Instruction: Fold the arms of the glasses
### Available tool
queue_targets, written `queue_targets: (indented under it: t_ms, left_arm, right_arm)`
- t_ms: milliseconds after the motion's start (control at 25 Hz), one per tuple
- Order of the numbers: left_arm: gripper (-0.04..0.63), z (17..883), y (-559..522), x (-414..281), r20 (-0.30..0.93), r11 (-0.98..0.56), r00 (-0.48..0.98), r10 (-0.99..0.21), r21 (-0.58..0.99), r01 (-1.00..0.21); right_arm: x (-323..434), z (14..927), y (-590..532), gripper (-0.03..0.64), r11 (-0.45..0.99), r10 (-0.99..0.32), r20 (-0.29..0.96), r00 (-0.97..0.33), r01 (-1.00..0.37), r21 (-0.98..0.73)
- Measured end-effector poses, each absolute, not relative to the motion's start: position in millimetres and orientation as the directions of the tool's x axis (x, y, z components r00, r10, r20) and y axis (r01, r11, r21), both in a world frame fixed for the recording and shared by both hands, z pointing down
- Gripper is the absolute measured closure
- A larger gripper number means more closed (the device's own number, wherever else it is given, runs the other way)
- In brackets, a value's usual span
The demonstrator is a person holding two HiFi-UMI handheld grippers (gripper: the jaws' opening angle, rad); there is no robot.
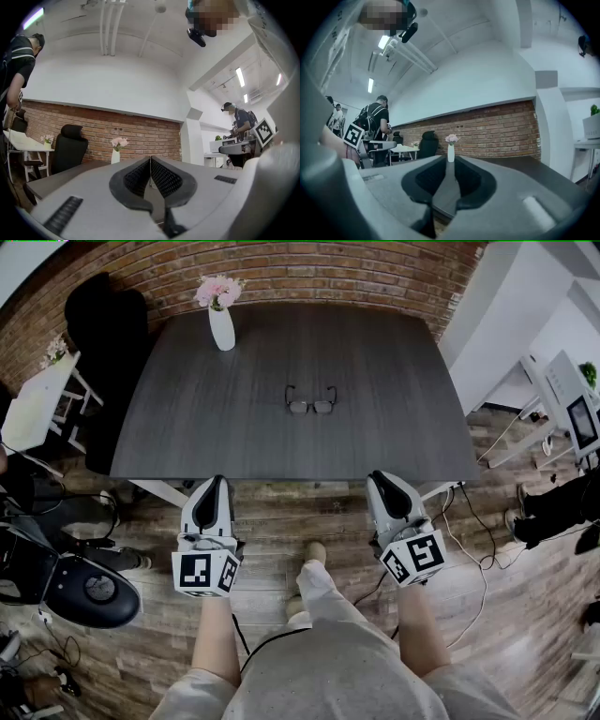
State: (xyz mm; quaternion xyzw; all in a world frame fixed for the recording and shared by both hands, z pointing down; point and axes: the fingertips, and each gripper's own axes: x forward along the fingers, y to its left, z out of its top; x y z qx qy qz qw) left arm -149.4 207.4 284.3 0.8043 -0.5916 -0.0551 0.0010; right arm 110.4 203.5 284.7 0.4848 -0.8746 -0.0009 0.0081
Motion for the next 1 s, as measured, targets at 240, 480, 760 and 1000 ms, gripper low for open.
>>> queue_targets:
  t_ms: [240,480,760,1000]
  left_arm:
    - [0.591,299,168,-143,-0.058,-0.303,0.3,-0.952,0.064,-0.951]
    - [0.582,313,133,-129,-0.03,-0.333,0.331,-0.943,0.07,-0.94]
    - [0.526,329,77,-118,0.008,-0.351,0.352,-0.936,0.076,-0.933]
    - [0.518,349,29,-108,0.041,-0.357,0.361,-0.931,0.087,-0.93]
  right_arm:
    - [119,299,165,0.528,0.518,-0.854,0.038,-0.518,-0.855,-0.009]
    - [125,315,127,0.525,0.515,-0.854,0.069,-0.515,-0.857,-0.027]
    - [124,334,67,0.522,0.532,-0.84,0.098,-0.534,-0.846,-0.05]
    - [119,353,14,0.515,0.565,-0.812,0.132,-0.569,-0.822,-0.064]
